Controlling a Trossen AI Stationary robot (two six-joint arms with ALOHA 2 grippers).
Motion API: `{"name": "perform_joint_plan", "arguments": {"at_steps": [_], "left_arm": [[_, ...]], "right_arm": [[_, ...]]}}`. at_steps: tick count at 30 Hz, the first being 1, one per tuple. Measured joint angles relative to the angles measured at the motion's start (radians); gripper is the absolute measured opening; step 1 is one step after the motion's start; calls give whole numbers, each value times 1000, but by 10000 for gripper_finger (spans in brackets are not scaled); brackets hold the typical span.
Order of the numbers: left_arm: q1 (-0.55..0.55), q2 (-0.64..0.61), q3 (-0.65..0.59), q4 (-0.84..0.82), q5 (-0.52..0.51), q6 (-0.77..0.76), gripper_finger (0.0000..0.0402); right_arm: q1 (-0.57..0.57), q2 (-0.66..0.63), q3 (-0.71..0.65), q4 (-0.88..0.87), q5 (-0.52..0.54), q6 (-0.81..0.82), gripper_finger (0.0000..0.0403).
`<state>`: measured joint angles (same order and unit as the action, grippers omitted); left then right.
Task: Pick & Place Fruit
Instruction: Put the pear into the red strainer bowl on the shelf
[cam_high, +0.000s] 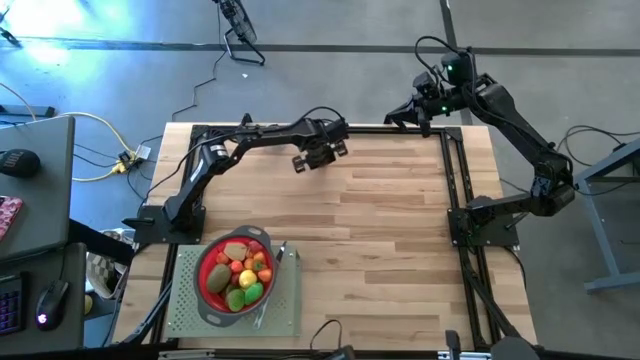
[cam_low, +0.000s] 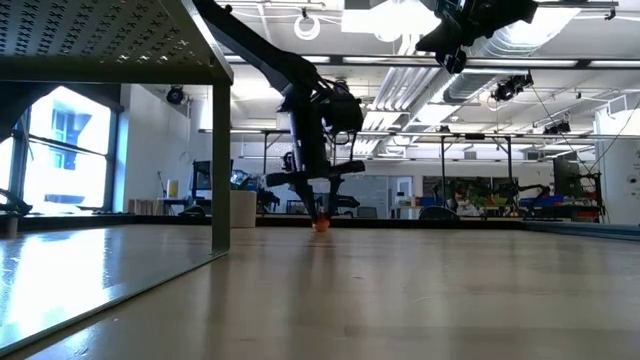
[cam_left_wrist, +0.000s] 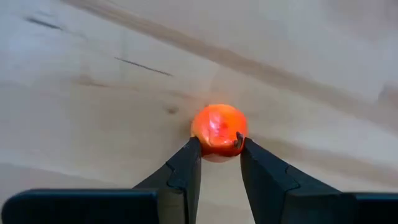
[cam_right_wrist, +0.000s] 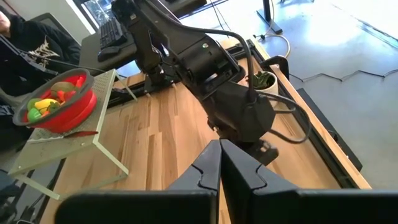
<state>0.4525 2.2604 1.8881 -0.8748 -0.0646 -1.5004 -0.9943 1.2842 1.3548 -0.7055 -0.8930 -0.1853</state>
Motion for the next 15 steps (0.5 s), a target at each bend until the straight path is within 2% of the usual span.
{"name": "perform_joint_plan", "arguments": {"at_steps": [9,15], "left_arm": [[-1,0,0,-6,111,413,96],[-1,0,0,-18,116,624,96]], "right_arm": [[0,0,0,0,0,-2,3],[0,0,0,0,0,-3,3]]}}
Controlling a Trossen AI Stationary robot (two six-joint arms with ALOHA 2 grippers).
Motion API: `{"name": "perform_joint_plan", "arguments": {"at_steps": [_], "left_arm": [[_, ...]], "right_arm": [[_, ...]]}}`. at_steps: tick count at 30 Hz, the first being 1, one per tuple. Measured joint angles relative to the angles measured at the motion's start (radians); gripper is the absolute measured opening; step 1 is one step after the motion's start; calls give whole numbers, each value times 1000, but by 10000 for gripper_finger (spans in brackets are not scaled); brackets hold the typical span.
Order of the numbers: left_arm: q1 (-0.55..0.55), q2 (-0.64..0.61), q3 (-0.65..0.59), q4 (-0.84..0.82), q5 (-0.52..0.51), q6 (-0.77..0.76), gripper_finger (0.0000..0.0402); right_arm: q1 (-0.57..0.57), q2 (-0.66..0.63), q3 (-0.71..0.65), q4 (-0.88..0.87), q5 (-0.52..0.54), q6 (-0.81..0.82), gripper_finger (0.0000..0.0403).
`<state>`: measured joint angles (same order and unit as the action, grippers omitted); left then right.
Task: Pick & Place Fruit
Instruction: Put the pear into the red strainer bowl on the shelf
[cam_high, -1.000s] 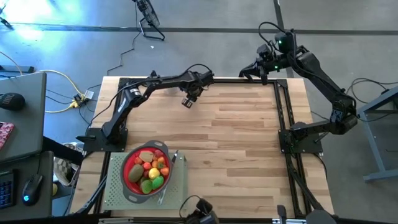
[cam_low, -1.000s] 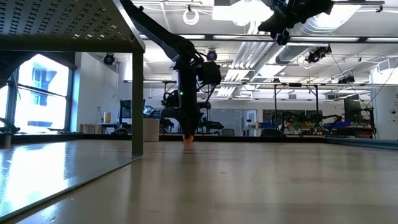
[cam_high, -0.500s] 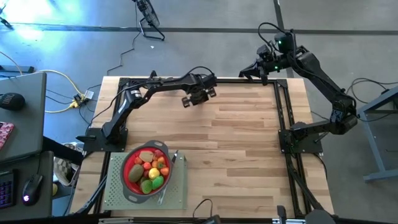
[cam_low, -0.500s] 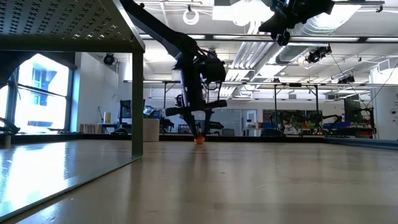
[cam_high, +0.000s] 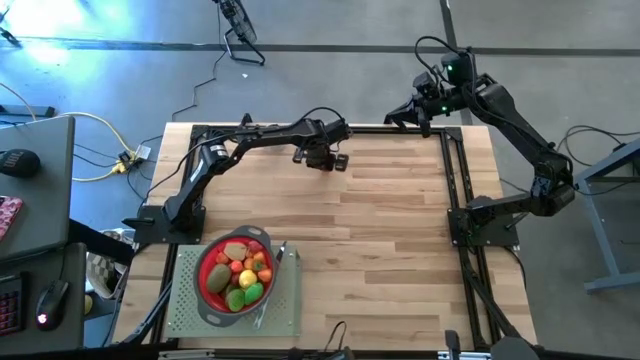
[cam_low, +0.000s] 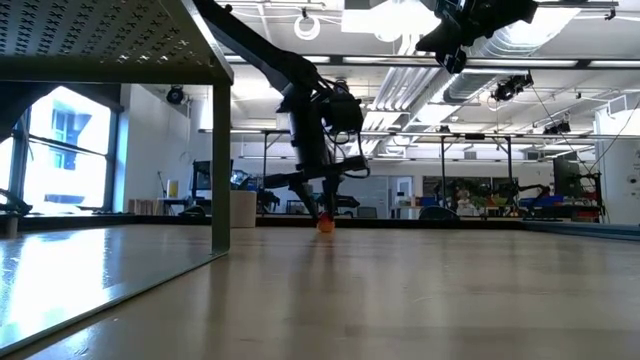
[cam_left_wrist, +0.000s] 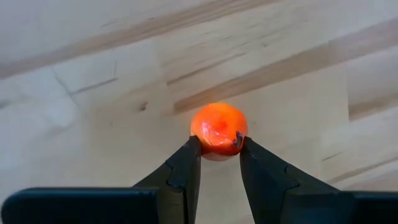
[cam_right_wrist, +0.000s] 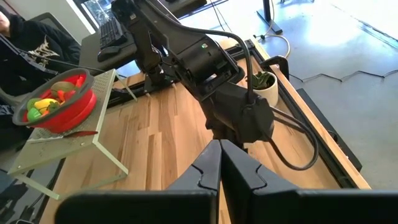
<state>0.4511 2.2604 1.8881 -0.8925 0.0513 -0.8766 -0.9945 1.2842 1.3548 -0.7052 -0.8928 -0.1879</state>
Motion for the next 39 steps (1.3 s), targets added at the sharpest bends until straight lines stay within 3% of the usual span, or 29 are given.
{"name": "perform_joint_plan", "arguments": {"at_steps": [11,29,39], "left_arm": [[0,0,0,0,21,251,96],[0,0,-1,42,23,275,96],[0,1,65,52,90,302,96]], "right_arm": [[0,0,0,0,0,-1,3],[0,0,0,2,3,-19,3],[0,0,0,2,2,-20,3]]}}
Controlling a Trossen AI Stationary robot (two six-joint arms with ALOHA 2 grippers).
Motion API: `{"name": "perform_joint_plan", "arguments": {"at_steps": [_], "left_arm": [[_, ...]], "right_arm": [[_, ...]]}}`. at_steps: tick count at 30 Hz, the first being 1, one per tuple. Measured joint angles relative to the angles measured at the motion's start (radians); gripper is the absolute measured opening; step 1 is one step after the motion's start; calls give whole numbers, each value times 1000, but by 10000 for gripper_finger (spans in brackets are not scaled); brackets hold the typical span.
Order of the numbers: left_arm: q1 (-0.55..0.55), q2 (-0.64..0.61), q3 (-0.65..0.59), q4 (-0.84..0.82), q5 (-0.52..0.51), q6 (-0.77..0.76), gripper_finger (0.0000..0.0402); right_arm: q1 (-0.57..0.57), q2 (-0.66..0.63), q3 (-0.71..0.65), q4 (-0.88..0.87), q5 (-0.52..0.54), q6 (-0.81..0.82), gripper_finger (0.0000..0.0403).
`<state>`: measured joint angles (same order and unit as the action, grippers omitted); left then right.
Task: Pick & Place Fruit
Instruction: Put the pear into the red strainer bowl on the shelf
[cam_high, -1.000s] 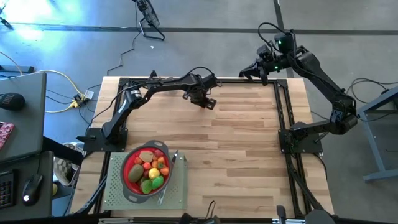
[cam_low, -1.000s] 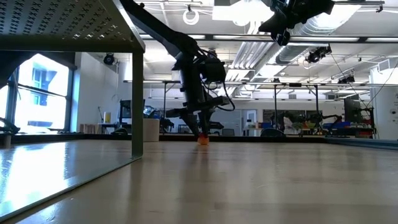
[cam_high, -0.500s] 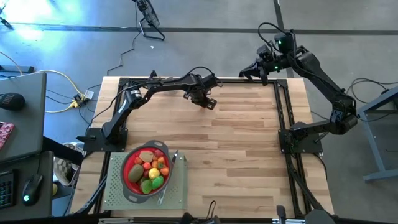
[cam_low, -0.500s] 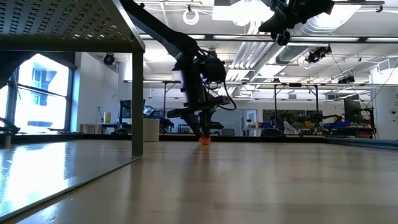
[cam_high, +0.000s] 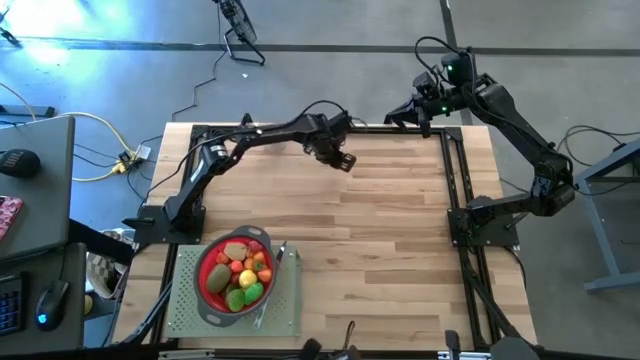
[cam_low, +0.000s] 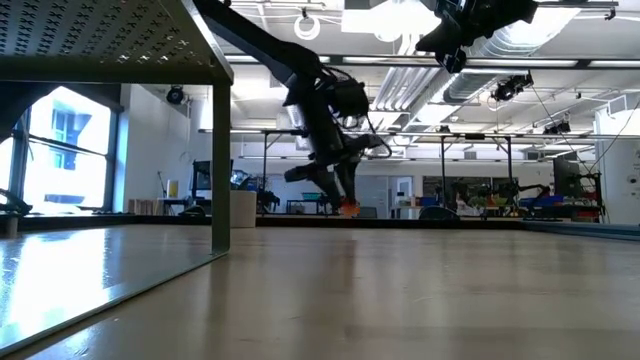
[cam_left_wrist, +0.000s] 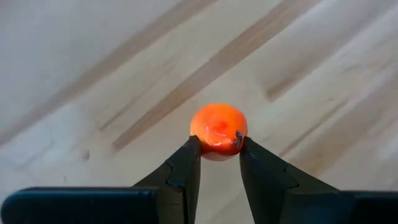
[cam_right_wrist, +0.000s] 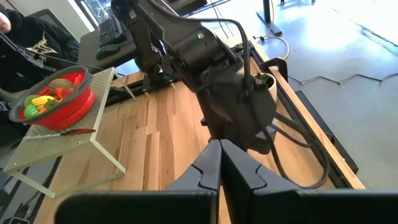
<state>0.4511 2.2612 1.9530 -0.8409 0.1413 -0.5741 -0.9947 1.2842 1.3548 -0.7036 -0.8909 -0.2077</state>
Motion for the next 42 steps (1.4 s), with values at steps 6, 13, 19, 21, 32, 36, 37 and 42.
{"name": "perform_joint_plan", "arguments": {"at_steps": [6,13,19,21,32,36,37,42], "left_arm": [[0,0,117,-23,22,60,96],[0,0,290,-100,26,108,96],[0,-7,405,-137,25,128,96],[0,-26,393,-131,32,125,96],[-14,-61,399,-134,47,120,96],[-26,-61,399,-139,47,121,96],[-32,-61,399,-139,44,123,96],[-92,-61,399,-177,21,168,96]], "right_arm": [[0,0,0,0,0,0,3],[0,0,0,0,-2,0,3],[0,0,0,0,-1,0,3],[0,0,0,0,-2,0,3],[0,0,0,-2,0,-6,3],[0,0,0,-4,0,-6,3],[0,0,0,-8,-1,-6,3],[0,0,0,-18,0,-7,3]]}}
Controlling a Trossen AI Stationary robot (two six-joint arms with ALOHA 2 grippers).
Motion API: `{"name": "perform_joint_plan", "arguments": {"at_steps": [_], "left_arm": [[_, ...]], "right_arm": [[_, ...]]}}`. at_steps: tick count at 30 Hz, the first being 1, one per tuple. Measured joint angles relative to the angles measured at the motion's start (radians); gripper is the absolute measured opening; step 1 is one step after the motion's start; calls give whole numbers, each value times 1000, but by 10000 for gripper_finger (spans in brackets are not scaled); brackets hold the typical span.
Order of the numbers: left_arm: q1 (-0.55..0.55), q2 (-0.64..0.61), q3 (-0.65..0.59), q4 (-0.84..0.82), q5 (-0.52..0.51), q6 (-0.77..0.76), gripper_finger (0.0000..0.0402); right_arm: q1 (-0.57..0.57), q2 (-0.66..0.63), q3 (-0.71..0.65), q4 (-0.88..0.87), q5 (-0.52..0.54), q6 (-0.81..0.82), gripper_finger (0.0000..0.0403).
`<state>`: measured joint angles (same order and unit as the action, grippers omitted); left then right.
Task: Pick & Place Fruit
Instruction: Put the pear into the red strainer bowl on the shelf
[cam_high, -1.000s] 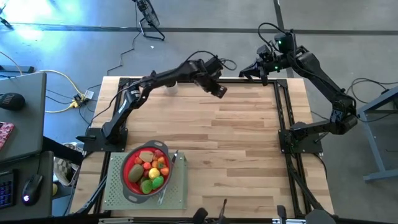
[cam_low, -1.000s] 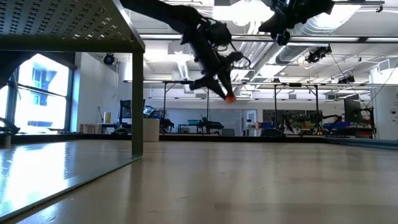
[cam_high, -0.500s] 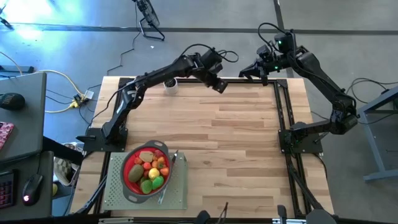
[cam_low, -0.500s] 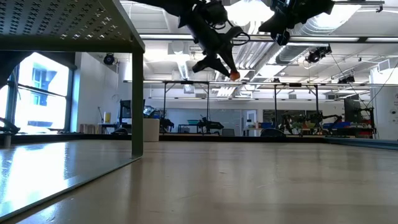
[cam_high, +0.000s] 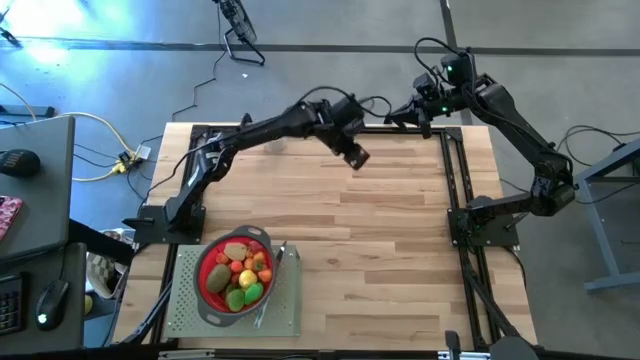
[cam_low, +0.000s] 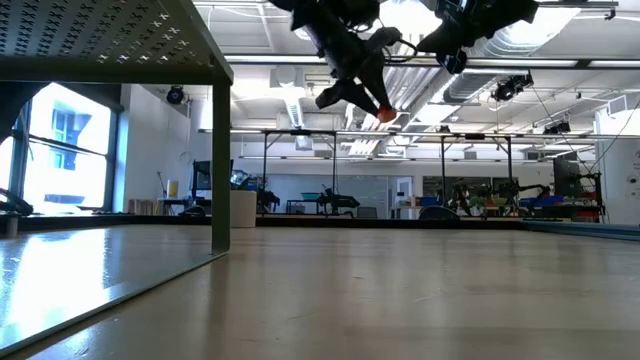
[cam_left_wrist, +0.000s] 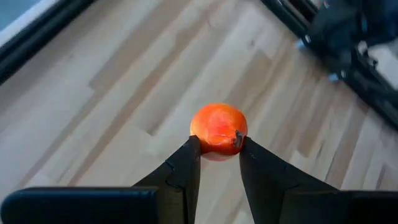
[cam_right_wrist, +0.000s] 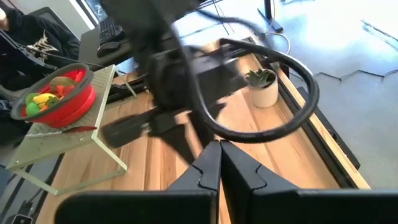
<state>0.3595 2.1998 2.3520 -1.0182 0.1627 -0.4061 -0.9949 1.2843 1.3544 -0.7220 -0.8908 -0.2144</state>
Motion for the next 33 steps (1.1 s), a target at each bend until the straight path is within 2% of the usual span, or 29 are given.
{"name": "perform_joint_plan", "arguments": {"at_steps": [7,16,24,33], "left_arm": [[-93,-12,-1,-47,-43,78,96],[-140,-123,0,-92,-114,165,96],[-197,-175,0,-152,-164,166,96],[-255,-260,0,-207,-270,142,96]], "right_arm": [[0,0,0,-28,0,7,3],[0,0,0,-73,16,7,3],[0,0,0,-91,127,7,3],[0,0,0,-92,133,11,3]]}}
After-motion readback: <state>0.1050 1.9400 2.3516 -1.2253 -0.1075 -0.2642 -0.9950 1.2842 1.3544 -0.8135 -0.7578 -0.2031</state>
